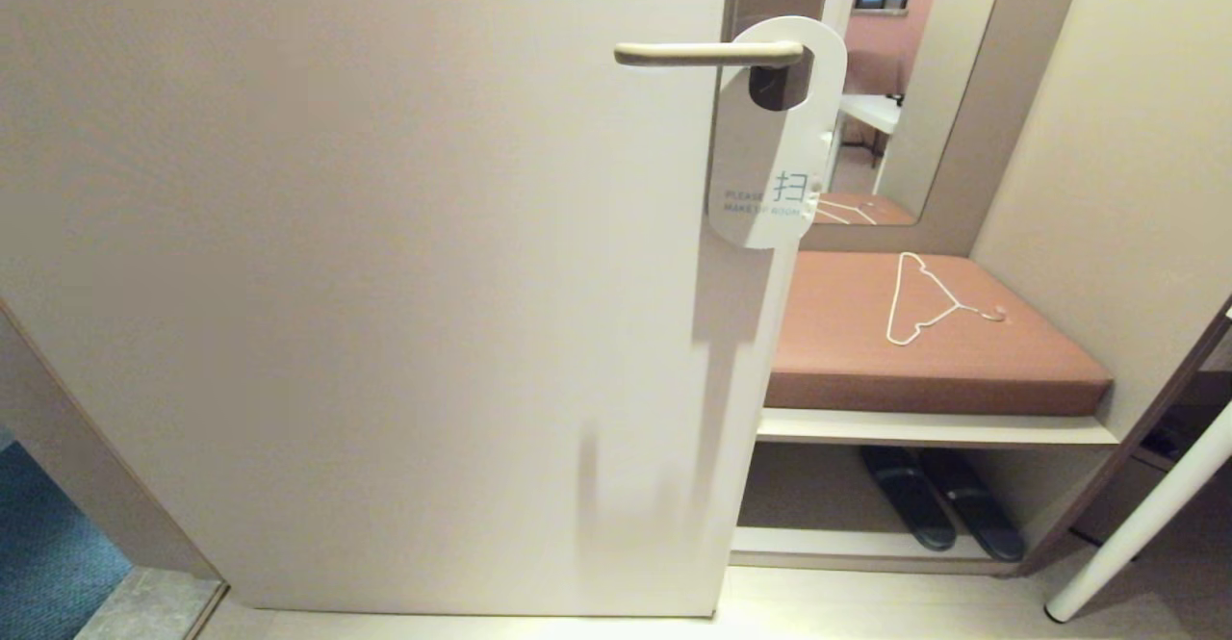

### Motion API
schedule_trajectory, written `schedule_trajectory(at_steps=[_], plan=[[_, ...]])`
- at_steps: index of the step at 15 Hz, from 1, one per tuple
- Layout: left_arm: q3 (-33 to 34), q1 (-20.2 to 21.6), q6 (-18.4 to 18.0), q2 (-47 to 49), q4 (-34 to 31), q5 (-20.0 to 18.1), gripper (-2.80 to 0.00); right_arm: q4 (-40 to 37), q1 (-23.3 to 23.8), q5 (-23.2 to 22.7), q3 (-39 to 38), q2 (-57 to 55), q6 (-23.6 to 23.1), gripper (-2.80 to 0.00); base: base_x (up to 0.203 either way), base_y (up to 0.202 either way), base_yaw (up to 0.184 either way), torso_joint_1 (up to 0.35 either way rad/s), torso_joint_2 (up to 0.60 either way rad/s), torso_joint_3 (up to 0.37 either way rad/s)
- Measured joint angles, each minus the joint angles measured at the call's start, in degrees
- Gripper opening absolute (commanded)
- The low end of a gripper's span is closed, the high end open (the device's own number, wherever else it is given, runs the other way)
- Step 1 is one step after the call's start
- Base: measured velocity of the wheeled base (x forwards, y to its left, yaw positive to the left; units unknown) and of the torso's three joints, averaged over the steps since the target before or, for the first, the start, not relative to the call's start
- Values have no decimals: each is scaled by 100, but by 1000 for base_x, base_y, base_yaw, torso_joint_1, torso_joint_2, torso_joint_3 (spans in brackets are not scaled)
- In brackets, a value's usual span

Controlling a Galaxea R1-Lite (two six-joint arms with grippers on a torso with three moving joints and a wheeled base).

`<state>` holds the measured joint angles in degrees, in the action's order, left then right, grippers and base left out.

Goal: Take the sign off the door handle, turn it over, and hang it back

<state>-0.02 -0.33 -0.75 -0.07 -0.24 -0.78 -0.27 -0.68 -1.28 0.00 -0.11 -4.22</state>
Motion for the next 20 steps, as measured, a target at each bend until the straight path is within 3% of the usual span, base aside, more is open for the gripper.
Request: schedule_trajectory(at_steps=[20], plan=[[0, 0, -2, 0, -2, 2, -280, -17, 0, -8, 0, 21, -34, -280, 0, 0, 0, 0, 0, 0]])
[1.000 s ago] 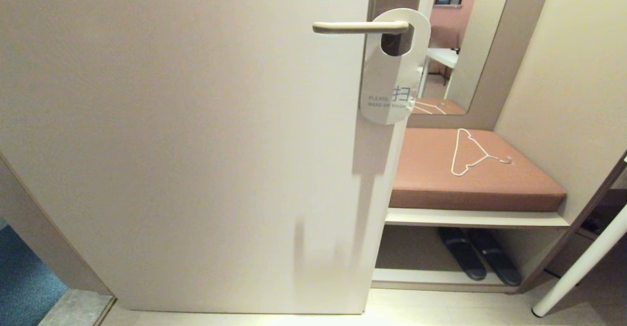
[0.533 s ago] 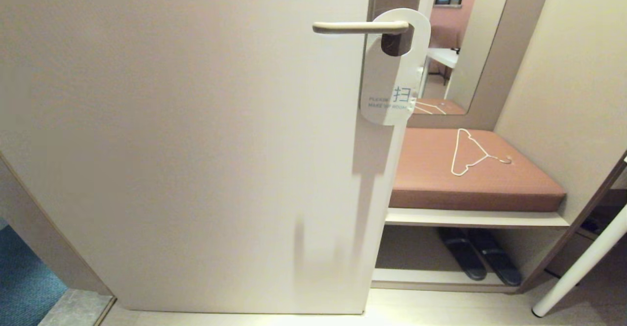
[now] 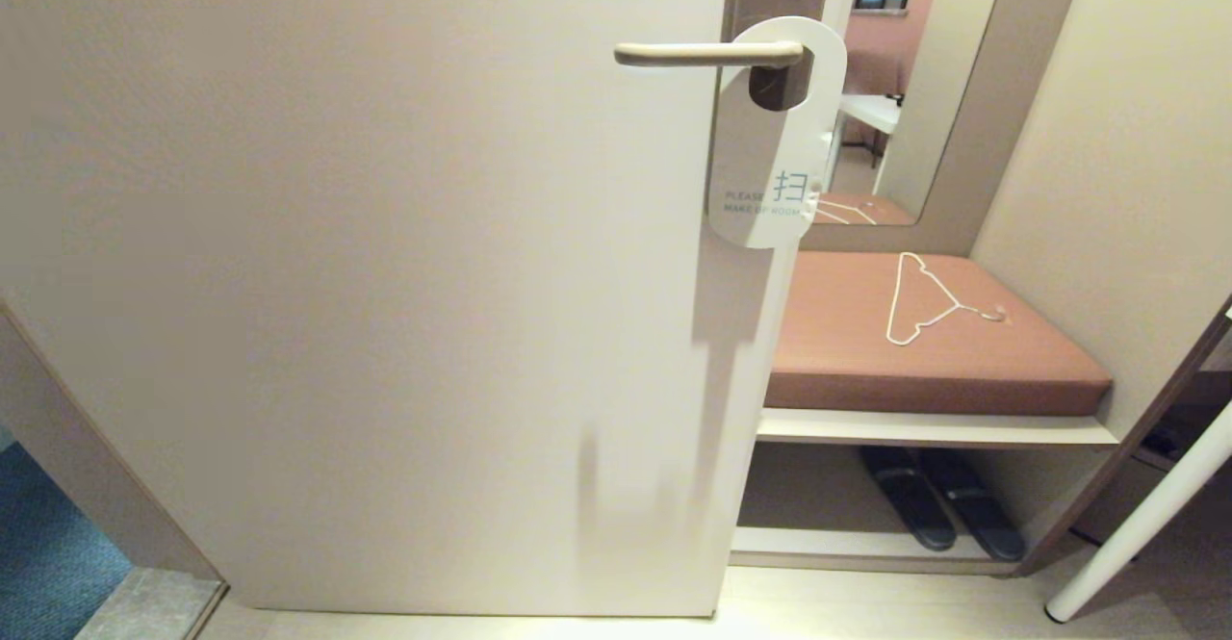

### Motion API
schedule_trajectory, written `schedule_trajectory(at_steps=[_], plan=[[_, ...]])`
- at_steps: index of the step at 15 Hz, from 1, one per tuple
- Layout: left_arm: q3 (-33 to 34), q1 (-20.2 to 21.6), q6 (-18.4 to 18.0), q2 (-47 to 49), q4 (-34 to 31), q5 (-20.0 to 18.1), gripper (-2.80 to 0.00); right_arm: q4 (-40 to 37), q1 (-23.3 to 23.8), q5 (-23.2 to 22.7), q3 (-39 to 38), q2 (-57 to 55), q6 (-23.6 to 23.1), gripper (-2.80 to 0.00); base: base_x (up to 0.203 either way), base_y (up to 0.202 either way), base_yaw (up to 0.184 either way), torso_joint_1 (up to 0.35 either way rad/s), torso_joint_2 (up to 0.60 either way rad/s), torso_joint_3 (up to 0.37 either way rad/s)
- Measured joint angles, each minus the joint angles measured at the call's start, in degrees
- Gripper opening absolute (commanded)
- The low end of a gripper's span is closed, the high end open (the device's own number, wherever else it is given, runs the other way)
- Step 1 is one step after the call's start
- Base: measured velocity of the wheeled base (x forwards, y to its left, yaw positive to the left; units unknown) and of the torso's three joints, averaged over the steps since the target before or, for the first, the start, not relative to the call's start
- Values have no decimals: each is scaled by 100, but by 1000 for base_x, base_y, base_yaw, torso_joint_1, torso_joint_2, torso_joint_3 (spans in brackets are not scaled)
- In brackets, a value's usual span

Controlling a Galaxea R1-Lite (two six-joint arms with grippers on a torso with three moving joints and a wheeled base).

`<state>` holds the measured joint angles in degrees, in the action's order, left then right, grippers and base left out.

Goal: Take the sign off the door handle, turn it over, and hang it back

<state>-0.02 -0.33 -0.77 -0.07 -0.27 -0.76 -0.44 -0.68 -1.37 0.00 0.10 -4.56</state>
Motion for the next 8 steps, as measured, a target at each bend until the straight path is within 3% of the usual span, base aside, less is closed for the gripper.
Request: schedule_trajectory(at_steps=[8], plan=[[0, 0, -1, 0, 0, 2, -280, 4, 2, 22, 0, -2, 46, -280, 0, 0, 0, 0, 0, 0]])
